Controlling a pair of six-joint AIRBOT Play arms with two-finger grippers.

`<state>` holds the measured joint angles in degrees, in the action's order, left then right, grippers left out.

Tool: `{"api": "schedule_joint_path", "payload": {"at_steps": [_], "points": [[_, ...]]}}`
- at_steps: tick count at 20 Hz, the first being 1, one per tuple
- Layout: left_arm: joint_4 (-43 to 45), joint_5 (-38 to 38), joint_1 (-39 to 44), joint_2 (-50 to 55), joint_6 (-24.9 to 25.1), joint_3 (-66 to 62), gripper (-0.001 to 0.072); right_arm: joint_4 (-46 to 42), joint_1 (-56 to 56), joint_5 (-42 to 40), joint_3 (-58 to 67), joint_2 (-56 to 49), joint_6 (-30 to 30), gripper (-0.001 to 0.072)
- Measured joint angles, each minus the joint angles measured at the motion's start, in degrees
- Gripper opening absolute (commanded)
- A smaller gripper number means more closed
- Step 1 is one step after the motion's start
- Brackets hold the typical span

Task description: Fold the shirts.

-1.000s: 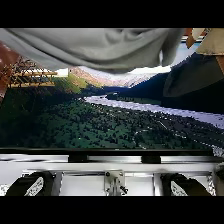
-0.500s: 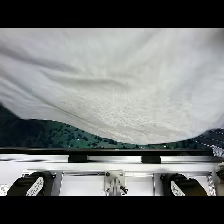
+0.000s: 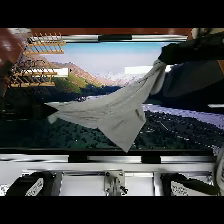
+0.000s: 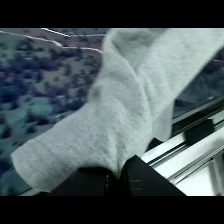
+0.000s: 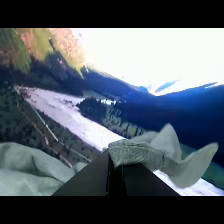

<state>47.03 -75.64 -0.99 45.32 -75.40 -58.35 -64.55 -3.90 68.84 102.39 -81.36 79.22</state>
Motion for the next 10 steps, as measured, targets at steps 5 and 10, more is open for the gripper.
{"api": "schedule_joint_path", "payload": {"at_steps": [5,10], "points": [[-6.1,17.6,5.0,4.3,2.2,9.2,0.0044,15.5,-0.2,-13.0,-1.4,-17.2,8.0,0.0528],[-7.5,24.3,6.0,7.9,5.2,10.5,0.0044,24.5,2.8,-4.0,-1.0,-22.3,8.0,0.0597]]}}
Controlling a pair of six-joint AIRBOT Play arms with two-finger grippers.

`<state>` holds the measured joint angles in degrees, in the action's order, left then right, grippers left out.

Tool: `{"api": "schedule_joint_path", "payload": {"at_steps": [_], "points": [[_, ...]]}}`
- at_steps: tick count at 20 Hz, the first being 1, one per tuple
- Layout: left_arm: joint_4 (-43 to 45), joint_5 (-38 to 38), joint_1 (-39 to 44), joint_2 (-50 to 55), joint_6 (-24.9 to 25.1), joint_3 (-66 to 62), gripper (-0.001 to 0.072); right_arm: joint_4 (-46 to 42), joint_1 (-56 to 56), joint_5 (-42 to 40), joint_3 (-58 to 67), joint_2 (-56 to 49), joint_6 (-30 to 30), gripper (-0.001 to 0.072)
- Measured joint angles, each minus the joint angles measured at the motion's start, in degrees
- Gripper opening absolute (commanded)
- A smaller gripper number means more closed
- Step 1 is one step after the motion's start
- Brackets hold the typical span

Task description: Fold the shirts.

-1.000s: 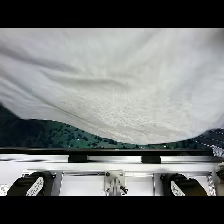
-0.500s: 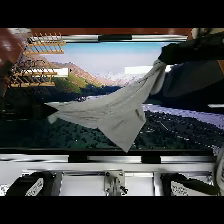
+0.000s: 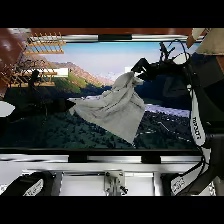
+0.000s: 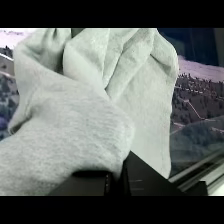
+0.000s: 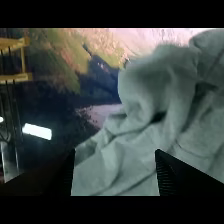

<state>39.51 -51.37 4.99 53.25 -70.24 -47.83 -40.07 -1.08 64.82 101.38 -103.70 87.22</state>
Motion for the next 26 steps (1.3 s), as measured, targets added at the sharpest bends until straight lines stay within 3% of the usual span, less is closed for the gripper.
{"api": "schedule_joint_path", "payload": {"at_steps": [2,4,7,11,14,25,26], "points": [[-0.3,1.0,-0.9,0.4,3.3,-1.0,0.0044,-4.8,2.4,11.0,0.5,2.5,-0.4,0.0597],[-0.3,1.6,-2.4,0.6,5.2,-2.3,0.0044,-15.3,3.8,22.1,-2.2,6.8,-1.0,0.0599],[-0.5,1.6,-4.4,0.8,6.7,-3.6,0.0044,-22.5,5.0,27.3,-17.8,16.2,-2.2,0.0624],[-0.5,-0.3,-5.1,0.9,7.6,-4.2,0.0044,-19.8,3.5,22.8,-42.8,25.6,-0.9,0.0624],[-0.5,-1.2,-5.3,0.9,7.8,-4.3,0.0044,-18.0,-1.0,16.7,-53.2,28.4,0.8,0.0623],[-0.5,-2.8,-5.3,0.9,8.0,-4.4,0.0044,-5.2,-14.3,-5.2,-60.6,25.9,5.7,0.0622],[-0.5,-2.8,-5.3,0.9,8.0,-4.4,0.0044,-4.5,-15.3,-6.4,-60.7,25.7,6.7,0.0581]]}}
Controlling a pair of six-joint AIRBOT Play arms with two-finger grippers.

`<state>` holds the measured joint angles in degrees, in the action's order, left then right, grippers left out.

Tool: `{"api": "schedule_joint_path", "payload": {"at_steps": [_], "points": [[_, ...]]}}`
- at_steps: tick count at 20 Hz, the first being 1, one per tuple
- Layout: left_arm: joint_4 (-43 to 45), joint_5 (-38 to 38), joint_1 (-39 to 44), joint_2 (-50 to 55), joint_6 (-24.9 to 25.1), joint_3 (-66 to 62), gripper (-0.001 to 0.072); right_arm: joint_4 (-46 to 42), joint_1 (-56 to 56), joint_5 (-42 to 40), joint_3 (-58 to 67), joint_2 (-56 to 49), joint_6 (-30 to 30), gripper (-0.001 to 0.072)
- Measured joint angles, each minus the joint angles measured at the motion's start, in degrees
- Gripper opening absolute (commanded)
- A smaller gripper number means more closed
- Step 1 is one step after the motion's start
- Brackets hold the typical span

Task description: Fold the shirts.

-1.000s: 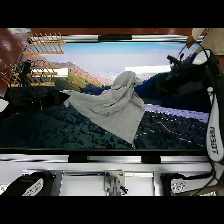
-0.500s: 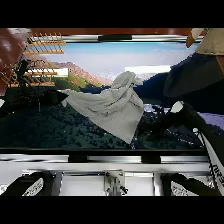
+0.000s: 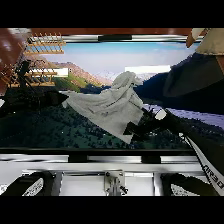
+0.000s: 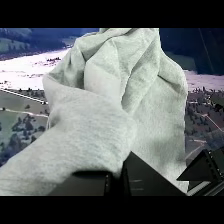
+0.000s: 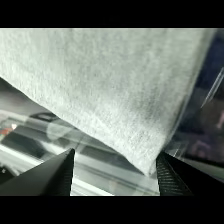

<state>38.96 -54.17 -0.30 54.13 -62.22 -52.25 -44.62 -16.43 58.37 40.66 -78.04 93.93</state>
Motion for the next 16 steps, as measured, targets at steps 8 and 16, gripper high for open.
{"api": "schedule_joint_path", "payload": {"at_steps": [8,16], "points": [[0.0,-0.1,0.0,0.0,0.0,0.0,0.0044,3.0,-3.2,-7.4,0.1,-0.4,0.9,0.0066],[0.0,-0.4,-6.0,-1.7,0.0,-17.9,0.0044,-7.6,6.4,6.1,21.9,15.3,-11.4,0.0066]]}}
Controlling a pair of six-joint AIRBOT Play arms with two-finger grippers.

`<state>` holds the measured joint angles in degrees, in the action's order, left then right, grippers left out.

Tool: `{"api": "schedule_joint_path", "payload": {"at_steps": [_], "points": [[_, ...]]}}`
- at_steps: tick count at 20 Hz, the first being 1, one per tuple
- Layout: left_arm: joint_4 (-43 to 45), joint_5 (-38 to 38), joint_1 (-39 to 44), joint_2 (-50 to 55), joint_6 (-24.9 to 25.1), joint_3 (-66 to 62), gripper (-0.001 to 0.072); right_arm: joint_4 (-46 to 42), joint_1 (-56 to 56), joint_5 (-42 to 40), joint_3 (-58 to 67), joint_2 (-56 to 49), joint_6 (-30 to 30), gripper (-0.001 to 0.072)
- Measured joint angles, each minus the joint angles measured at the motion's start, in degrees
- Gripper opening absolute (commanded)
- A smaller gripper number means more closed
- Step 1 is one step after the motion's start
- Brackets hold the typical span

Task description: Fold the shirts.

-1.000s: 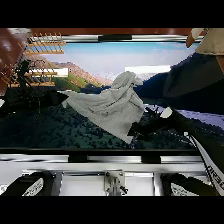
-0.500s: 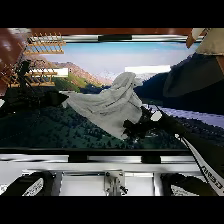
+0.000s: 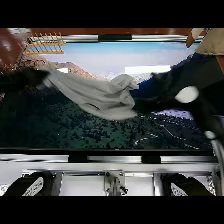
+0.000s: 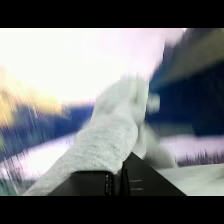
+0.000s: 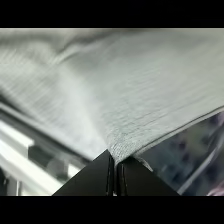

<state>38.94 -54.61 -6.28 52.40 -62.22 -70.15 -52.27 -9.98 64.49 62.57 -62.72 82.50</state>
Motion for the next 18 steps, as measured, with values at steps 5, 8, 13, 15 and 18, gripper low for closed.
{"api": "schedule_joint_path", "payload": {"at_steps": [5,8,13,15,18], "points": [[-5.4,3.9,-4.3,-3.8,-1.0,-28.3,0.0044,-4.4,8.2,-2.4,30.2,13.2,-2.7,0.0066],[-5.5,7.3,-5.0,-7.4,-0.1,-38.6,0.0044,-5.5,9.7,-6.0,42.0,17.0,-2.9,0.0067],[3.8,4.4,-5.4,-10.7,-0.7,-41.6,0.0044,-8.9,10.4,-1.0,48.6,17.0,1.1,0.0067],[7.5,-0.5,-5.4,-10.9,-2.0,-39.2,0.0044,-11.7,10.5,4.6,49.2,14.6,2.6,0.0067],[11.4,-7.3,-5.4,-10.5,-3.1,-30.2,0.0044,-15.3,10.5,13.3,47.2,8.6,4.9,0.0067]]}}
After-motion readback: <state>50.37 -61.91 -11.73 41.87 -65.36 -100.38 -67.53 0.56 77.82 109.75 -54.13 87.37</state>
